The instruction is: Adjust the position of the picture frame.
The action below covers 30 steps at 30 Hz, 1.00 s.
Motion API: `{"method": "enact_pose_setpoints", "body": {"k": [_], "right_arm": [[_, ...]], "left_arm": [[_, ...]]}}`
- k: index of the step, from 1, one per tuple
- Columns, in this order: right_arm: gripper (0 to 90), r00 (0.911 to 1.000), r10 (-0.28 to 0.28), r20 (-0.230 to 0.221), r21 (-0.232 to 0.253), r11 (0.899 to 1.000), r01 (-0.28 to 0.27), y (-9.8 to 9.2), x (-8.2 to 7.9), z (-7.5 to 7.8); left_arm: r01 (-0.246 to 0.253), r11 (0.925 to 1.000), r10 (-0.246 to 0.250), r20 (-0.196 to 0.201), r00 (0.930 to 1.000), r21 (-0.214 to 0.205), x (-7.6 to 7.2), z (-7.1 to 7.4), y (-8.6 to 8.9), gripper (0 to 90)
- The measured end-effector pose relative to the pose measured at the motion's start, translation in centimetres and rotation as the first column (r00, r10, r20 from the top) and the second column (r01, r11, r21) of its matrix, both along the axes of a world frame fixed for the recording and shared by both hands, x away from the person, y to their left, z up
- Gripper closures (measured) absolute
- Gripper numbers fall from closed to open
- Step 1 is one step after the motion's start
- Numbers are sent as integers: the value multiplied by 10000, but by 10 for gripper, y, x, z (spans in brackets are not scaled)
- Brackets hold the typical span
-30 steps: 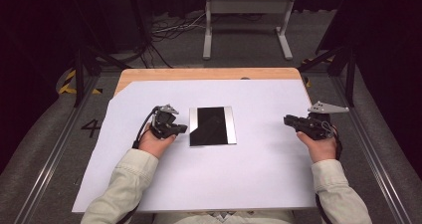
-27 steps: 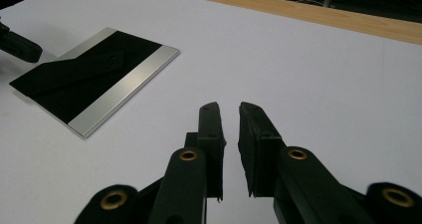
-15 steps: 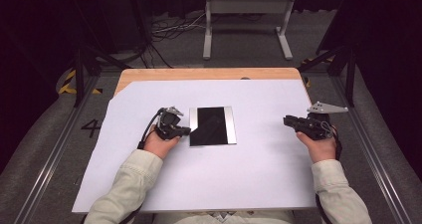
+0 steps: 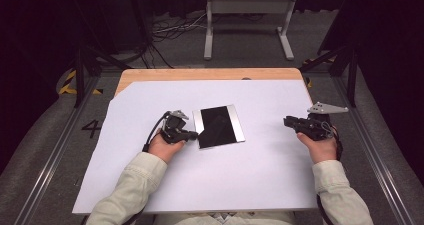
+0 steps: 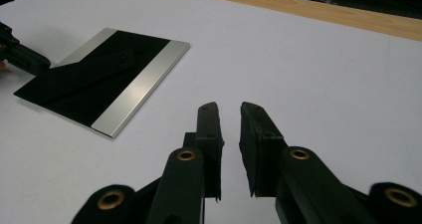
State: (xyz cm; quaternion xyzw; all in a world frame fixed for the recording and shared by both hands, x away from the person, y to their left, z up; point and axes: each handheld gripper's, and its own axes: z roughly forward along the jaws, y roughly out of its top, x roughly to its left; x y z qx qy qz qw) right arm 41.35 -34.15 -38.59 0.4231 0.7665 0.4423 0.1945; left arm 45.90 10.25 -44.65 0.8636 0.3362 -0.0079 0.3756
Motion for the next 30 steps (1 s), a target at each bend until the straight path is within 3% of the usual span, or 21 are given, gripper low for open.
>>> {"method": "enact_pose_setpoints", "body": {"k": [5, 17, 25, 30], "right_arm": [[782, 10000, 35, -1, -18, 10000, -35, 0, 0, 0], [779, 9998, 125, -164, -56, 9999, -126, 2, 1, -3], [828, 9972, 547, -520, 22, 9985, -546, 8, 3, -4], [895, 9942, 812, -704, -23, 9967, -816, 12, 5, -4]], "left_arm": [[262, 9995, -265, 166, 9995, 170, -6, 1, -13, 900], [643, 9978, -649, 498, 9966, 141, -12, 0, -38, 900], [827, 9965, -832, 751, 9937, 94, -16, -1, -54, 900], [732, 9973, -736, 1074, 9915, 76, -20, 4, -50, 900]]}}
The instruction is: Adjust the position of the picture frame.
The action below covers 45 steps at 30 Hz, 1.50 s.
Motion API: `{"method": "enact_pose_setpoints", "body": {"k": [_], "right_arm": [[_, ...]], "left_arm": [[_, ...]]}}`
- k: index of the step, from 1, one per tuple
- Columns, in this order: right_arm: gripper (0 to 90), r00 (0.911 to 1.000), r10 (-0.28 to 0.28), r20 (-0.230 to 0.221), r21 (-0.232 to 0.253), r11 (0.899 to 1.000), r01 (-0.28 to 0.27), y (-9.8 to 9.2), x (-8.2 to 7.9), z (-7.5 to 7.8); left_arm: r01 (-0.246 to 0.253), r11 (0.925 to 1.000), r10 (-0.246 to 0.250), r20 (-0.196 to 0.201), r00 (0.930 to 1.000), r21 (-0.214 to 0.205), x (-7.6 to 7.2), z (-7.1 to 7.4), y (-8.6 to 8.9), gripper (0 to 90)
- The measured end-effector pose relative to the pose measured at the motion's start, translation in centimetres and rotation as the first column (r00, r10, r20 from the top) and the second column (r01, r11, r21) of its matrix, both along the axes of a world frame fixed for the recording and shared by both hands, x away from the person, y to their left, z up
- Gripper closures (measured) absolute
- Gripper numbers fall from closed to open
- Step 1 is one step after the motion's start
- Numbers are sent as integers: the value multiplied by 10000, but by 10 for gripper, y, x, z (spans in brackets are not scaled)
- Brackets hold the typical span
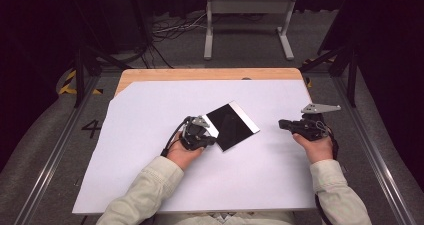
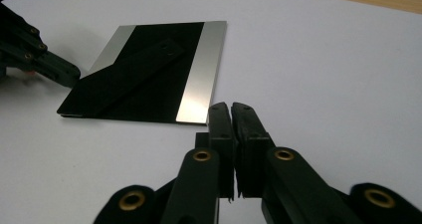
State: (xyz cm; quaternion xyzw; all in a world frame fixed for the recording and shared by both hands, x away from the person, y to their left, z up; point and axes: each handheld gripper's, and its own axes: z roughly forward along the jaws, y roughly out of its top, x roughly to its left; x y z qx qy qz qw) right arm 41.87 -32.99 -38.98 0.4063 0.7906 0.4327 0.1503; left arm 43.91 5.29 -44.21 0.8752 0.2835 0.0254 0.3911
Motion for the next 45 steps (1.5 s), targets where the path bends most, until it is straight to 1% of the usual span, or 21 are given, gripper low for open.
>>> {"method": "enact_pose_setpoints", "body": {"k": [2, 4, 8, 9, 10, 11, 12, 13, 15, 17, 19, 22, 25, 27, 30, 34, 36, 38, 40, 43, 45], "right_arm": [[900, 9999, -1, -136, -120, 9999, 0, 2, 1, 0], [900, 9996, 20, -277, -62, 10000, -22, 3, 3, -1], [900, 9987, 299, -404, -162, 9994, -305, 15, 10, -1], [900, 9985, 357, -424, -228, 9991, -367, 21, 13, -1], [900, 9981, 386, -471, -240, 9989, -398, 24, 14, -1], [900, 9978, 417, -522, -282, 9987, -432, 28, 16, -2], [900, 9974, 449, -571, -327, 9984, -468, 31, 17, -3], [900, 9965, 481, -679, -389, 9980, -508, 36, 20, -4], [900, 9959, 506, -745, -424, 9976, -538, 40, 23, -6], [900, 9940, 654, -880, -605, 9956, -709, 53, 33, -9], [900, 9934, 702, -912, -638, 9950, -762, 56, 36, -9], [900, 9917, 833, -979, -931, 9914, -925, 68, 46, -10], [900, 9904, 913, -1041, -1049, 9892, -1022, 76, 55, -11], [900, 9892, 914, -1149, -1090, 9886, -1040, 81, 61, -11], [900, 9882, 873, -1261, -1236, 9870, -1030, 87, 70, -12], [900, 9867, 769, -1430, -1556, 9828, -992, 96, 84, -12], [900, 9867, 758, -1436, -1603, 9821, -988, 97, 87, -13], [900, 9857, 562, -1587, -1693, 9820, -832, 102, 100, -14], [900, 9855, 493, -1625, -1714, 9822, -774, 103, 103, -14], [900, 9853, 234, -1691, -1727, 9836, -530, 104, 111, -16], [900, 9854, 119, -1700, -1891, 9810, -444, 106, 116, -18]], "left_arm": [[-213, 9995, 218, 207, 9995, -211, 1, 7, 7, 900], [-391, 9988, 401, 323, 9987, -307, 2, 10, 14, 900], [-927, 9937, 962, 551, 9938, -622, 0, 16, 38, 900], [-927, 9937, 962, 551, 9938, -622, 0, 16, 38, 900], [-1000, 9933, 1041, 740, 9918, -576, -2, 18, 48, 900], [-1058, 9927, 1102, 801, 9907, -574, -3, 18, 51, 900], [-1058, 9927, 1102, 801, 9907, -574, -3, 18, 51, 900], [-1252, 9902, 1300, 812, 9882, -617, -4, 19, 61, 900], [-1380, 9881, 1431, 787, 9866, -675, -5, 19, 65, 900], [-1553, 9853, 1608, 793, 9838, -716, -6, 19, 73, 900], [-1676, 9833, 1732, 815, 9815, -711, -8, 19, 78, 900], [-1842, 9809, 1894, 911, 9777, -626, -10, 18, 86, 900], [-2010, 9776, 2062, 919, 9742, -622, -12, 18, 96, 900], [-2167, 9737, 2226, 908, 9707, -706, -13, 18, 102, 900], [-2334, 9705, 2384, 972, 9663, -600, -14, 18, 107, 900], [-2506, 9662, 2553, 876, 9629, -608, -13, 16, 111, 900], [-2537, 9655, 2581, 851, 9624, -586, -12, 16, 113, 900], [-2610, 9636, 2650, 803, 9609, -578, -11, 16, 114, 900], [-2646, 9627, 2684, 788, 9601, -561, -10, 15, 115, 900], [-2716, 9616, 2738, 704, 9592, -390, -8, 14, 115, 900], [-2726, 9616, 2742, 649, 9595, -315, -7, 13, 116, 900]]}}
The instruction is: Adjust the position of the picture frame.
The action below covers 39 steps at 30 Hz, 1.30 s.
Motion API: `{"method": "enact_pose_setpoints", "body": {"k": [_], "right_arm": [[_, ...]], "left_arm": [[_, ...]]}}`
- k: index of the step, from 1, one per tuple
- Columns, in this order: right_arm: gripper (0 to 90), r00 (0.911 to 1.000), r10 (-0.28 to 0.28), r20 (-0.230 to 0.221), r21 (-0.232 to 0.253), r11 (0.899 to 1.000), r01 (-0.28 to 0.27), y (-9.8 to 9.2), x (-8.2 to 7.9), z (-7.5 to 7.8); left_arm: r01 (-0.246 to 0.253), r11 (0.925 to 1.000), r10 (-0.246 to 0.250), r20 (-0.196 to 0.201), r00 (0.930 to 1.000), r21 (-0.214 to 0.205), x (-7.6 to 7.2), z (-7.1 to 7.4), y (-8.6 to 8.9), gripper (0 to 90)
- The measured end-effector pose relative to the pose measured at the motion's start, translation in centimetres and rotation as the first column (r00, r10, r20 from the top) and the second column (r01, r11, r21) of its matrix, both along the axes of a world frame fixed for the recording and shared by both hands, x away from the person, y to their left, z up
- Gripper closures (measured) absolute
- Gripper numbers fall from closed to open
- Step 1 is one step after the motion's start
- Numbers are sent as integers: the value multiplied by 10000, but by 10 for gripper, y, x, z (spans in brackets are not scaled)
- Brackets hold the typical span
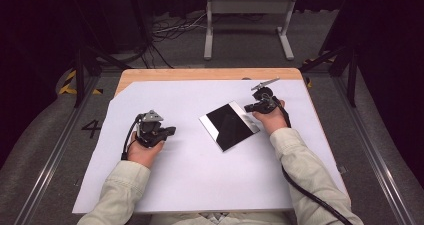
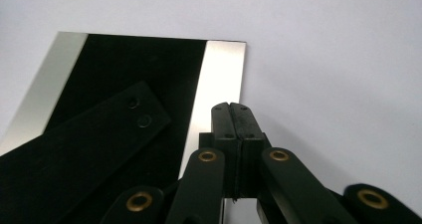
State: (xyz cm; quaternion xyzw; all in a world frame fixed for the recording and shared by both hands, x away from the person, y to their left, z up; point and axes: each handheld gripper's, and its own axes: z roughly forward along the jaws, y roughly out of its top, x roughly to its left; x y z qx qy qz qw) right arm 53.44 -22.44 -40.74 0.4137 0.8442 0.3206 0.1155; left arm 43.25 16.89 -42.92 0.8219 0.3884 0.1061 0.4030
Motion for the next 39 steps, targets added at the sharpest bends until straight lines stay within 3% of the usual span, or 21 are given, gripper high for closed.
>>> {"method": "enact_pose_setpoints", "body": {"k": [8, 12, 25, 32, 39], "right_arm": [[900, 9997, -167, -199, -336, 9993, 160, 9, 17, -5], [900, 9997, -130, -228, -487, 9987, 119, 13, 23, -7], [900, 9988, -350, -353, -681, 9971, 325, 19, 35, -16], [900, 9993, 206, -327, -564, 9982, -224, 36, 36, -18], [900, 9943, 1001, -371, -660, 9926, -1024, 60, 32, -18]], "left_arm": [[-20, 10000, 20, -137, 9999, 7, 3, -2, 1, 900], [46, 9999, -41, -441, 9990, 92, 5, -6, -1, 900], [42, 10000, -44, -483, 9988, -45, 5, -5, -1, 900], [79, 9999, -83, -518, 9986, -80, 5, -6, -1, 900], [105, 9999, -109, -548, 9984, -75, 5, -6, -1, 900]]}}
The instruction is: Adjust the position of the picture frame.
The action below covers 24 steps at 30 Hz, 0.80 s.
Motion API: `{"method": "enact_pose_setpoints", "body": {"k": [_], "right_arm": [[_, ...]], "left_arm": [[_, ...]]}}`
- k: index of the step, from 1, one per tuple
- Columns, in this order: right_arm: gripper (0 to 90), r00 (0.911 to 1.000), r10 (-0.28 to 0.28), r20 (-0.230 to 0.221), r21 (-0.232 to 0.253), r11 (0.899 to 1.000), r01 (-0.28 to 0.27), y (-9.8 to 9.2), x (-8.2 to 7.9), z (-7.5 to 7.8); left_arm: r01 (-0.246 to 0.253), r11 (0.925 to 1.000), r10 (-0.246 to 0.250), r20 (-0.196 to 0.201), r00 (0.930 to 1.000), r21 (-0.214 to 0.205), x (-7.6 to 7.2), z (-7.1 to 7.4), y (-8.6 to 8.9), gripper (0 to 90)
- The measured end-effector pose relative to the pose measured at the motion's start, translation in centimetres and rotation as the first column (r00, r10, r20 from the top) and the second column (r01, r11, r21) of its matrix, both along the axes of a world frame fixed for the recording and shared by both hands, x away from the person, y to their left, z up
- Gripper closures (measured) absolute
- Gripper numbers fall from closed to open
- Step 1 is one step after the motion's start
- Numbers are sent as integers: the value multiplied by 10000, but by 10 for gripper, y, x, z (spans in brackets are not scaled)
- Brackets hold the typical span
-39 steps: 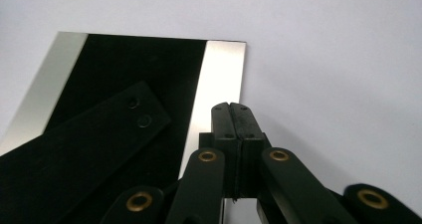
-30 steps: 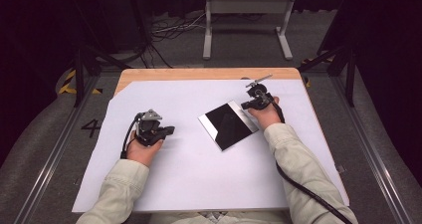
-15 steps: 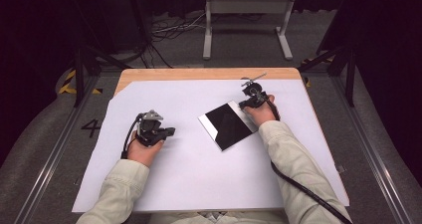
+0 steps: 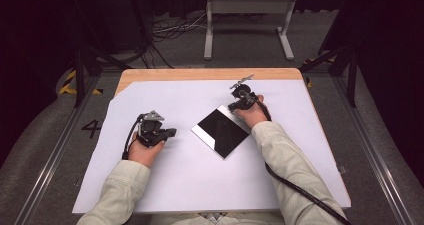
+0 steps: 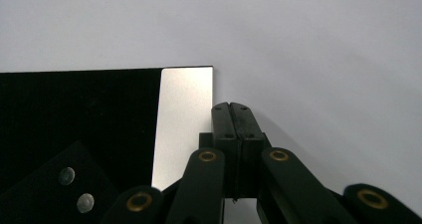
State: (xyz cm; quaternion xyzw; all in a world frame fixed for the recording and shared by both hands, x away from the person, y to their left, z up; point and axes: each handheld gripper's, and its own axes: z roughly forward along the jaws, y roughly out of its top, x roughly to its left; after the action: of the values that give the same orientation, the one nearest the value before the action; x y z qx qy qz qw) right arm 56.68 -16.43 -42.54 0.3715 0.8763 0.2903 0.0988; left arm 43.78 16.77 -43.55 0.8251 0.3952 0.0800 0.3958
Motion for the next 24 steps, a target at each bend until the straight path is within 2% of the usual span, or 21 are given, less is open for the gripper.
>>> {"method": "enact_pose_setpoints", "body": {"k": [5, 7, 9, 12, 15, 24], "right_arm": [[900, 9981, 600, -128, 169, 9981, -598, 13, -4, -1], [900, 9926, 1179, -294, 447, 9922, -1165, 17, -6, -2], [900, 9847, 1728, -220, 450, 9841, -1717, 21, -10, -3], [900, 9835, 1808, 84, 305, 9830, -1809, 23, -16, -1], [900, 9828, 1780, 499, 450, 9826, -1803, 21, -26, 3], [900, 9648, 2524, 735, 645, 9642, -2572, 18, -75, 15]], "left_arm": [[-12, 10000, 12, -38, 10000, -1, 0, 0, -1, 900], [49, 10000, -48, -20, 10000, 83, 1, 0, -1, 900], [52, 10000, -52, -47, 10000, 33, 1, -1, -2, 900], [66, 10000, -66, -71, 10000, 42, 1, 0, -3, 900], [106, 9999, -105, -49, 9999, 60, 2, 0, -4, 900], [99, 9999, -99, -44, 9999, 49, 4, 0, -6, 900]]}}
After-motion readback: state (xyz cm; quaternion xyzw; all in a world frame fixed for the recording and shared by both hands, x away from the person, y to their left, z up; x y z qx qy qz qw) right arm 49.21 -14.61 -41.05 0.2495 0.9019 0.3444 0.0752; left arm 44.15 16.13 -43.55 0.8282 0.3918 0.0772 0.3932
